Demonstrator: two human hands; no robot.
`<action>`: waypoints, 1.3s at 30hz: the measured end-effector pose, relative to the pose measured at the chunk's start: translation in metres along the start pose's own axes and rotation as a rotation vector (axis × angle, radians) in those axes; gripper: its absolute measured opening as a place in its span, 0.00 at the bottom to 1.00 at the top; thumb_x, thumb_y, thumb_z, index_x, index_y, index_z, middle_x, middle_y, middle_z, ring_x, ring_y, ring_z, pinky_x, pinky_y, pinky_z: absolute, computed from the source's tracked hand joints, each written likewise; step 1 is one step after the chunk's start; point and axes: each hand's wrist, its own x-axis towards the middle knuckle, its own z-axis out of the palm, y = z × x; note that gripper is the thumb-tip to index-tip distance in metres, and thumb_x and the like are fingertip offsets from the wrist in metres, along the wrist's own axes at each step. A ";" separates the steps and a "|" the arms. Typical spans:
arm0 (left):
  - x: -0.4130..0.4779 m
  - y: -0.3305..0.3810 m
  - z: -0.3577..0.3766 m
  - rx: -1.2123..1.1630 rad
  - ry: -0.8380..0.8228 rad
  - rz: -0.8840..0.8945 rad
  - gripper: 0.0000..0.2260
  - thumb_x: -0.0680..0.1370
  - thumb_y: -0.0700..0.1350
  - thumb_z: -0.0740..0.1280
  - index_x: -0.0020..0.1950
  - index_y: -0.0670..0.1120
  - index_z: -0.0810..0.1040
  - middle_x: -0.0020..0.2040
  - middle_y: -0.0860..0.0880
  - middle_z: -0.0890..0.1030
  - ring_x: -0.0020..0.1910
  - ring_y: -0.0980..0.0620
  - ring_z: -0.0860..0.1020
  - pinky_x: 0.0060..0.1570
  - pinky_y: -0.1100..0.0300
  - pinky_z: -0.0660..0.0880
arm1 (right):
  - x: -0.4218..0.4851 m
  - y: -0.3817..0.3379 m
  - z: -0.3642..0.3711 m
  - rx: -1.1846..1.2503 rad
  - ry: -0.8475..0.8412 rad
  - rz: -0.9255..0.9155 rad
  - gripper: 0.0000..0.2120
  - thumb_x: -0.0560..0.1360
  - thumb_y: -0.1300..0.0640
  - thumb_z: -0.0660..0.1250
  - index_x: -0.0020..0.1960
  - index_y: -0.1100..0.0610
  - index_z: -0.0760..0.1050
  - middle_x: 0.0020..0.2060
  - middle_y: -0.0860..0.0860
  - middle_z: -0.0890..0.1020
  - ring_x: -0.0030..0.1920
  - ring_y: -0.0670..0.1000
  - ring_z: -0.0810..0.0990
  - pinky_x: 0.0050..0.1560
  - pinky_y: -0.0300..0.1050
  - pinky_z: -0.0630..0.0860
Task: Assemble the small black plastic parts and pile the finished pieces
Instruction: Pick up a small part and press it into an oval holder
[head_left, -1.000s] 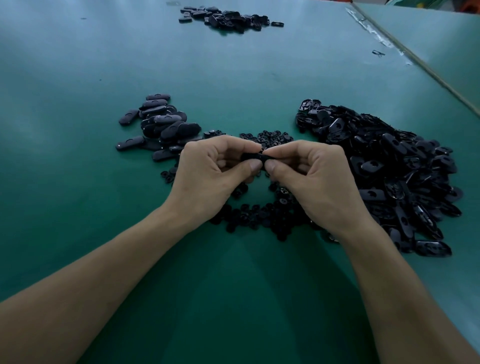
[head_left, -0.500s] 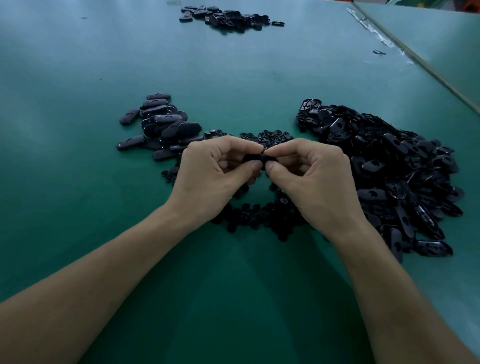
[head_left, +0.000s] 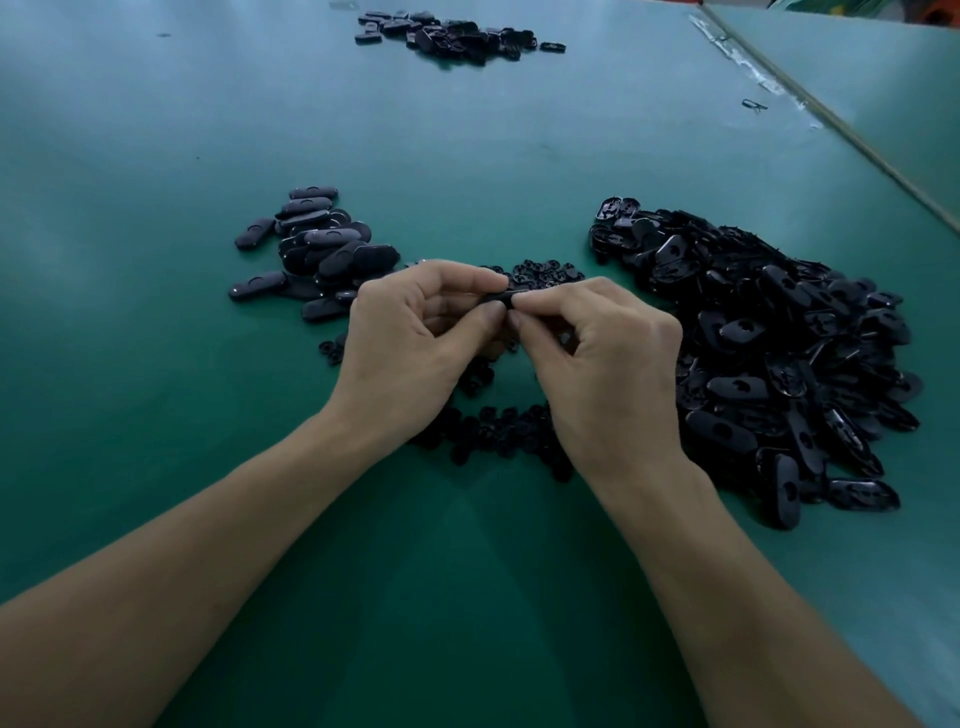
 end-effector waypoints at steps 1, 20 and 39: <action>0.000 0.000 0.000 -0.007 0.004 -0.006 0.10 0.76 0.33 0.72 0.49 0.48 0.83 0.40 0.50 0.87 0.40 0.53 0.85 0.44 0.62 0.82 | 0.000 -0.001 0.002 -0.001 -0.005 0.009 0.05 0.75 0.61 0.74 0.50 0.58 0.85 0.44 0.52 0.85 0.45 0.47 0.82 0.51 0.28 0.71; -0.001 0.001 -0.001 0.023 0.028 0.019 0.10 0.76 0.33 0.73 0.48 0.48 0.83 0.40 0.50 0.86 0.39 0.51 0.86 0.45 0.60 0.82 | 0.000 -0.004 0.010 0.085 -0.069 0.193 0.01 0.77 0.58 0.72 0.47 0.55 0.82 0.42 0.49 0.83 0.44 0.48 0.81 0.48 0.38 0.75; 0.000 -0.002 -0.001 -0.009 0.015 0.000 0.09 0.76 0.36 0.72 0.52 0.49 0.82 0.42 0.49 0.87 0.41 0.50 0.86 0.45 0.60 0.82 | 0.002 -0.005 -0.002 0.113 -0.004 0.085 0.06 0.79 0.63 0.68 0.52 0.57 0.83 0.44 0.48 0.84 0.43 0.45 0.81 0.50 0.39 0.78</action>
